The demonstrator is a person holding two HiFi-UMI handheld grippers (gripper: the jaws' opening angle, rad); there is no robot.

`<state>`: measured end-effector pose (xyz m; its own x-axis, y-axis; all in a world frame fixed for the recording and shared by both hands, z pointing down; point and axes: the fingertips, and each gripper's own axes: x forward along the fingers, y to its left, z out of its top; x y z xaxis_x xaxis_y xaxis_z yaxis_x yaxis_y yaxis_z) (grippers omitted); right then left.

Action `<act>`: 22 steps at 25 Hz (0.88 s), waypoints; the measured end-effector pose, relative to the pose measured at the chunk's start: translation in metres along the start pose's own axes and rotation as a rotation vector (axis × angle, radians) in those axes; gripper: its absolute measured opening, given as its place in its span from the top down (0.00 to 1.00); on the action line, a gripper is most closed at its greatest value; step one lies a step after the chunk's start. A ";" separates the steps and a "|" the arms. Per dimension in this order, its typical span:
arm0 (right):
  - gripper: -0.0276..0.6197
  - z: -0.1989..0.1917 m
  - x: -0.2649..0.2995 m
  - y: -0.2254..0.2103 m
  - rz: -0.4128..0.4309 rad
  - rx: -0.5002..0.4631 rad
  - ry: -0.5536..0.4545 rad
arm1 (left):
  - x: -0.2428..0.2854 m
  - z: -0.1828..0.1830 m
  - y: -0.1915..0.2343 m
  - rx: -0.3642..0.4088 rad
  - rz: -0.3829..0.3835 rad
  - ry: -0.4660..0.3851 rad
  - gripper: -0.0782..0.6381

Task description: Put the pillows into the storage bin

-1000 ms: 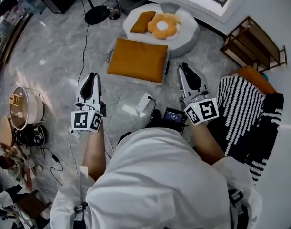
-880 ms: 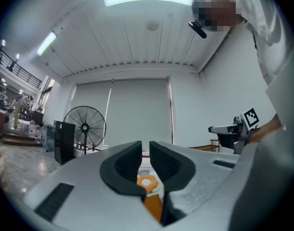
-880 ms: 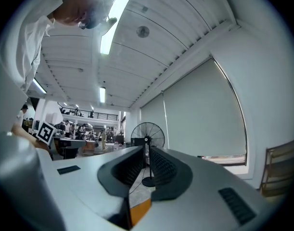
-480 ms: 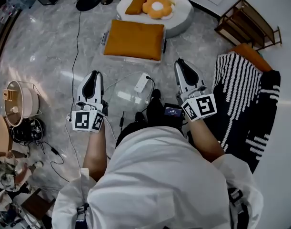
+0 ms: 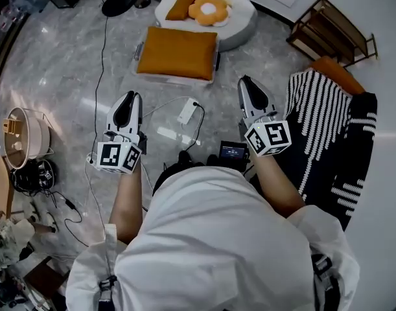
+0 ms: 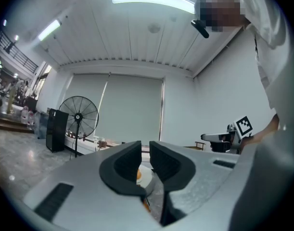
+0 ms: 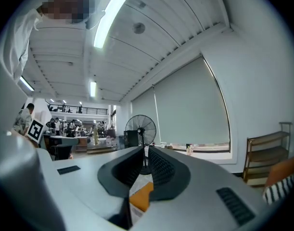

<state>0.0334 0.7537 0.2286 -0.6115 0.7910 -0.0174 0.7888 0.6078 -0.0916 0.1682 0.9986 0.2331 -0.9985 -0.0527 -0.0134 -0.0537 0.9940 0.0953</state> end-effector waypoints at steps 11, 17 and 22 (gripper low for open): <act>0.89 -0.004 -0.063 -0.045 0.008 -0.010 0.014 | 0.013 0.002 -0.082 0.015 -0.052 0.022 0.82; 0.88 -0.010 -0.088 -0.063 -0.017 -0.017 0.017 | 0.008 -0.009 -0.113 0.005 -0.043 0.031 0.82; 0.88 -0.006 -0.100 -0.065 0.007 -0.053 0.005 | 0.005 -0.013 -0.119 0.003 0.008 0.035 0.83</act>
<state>0.0441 0.6356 0.2425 -0.6058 0.7955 -0.0131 0.7953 0.6050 -0.0391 0.1697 0.8784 0.2347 -0.9986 -0.0481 0.0223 -0.0458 0.9947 0.0926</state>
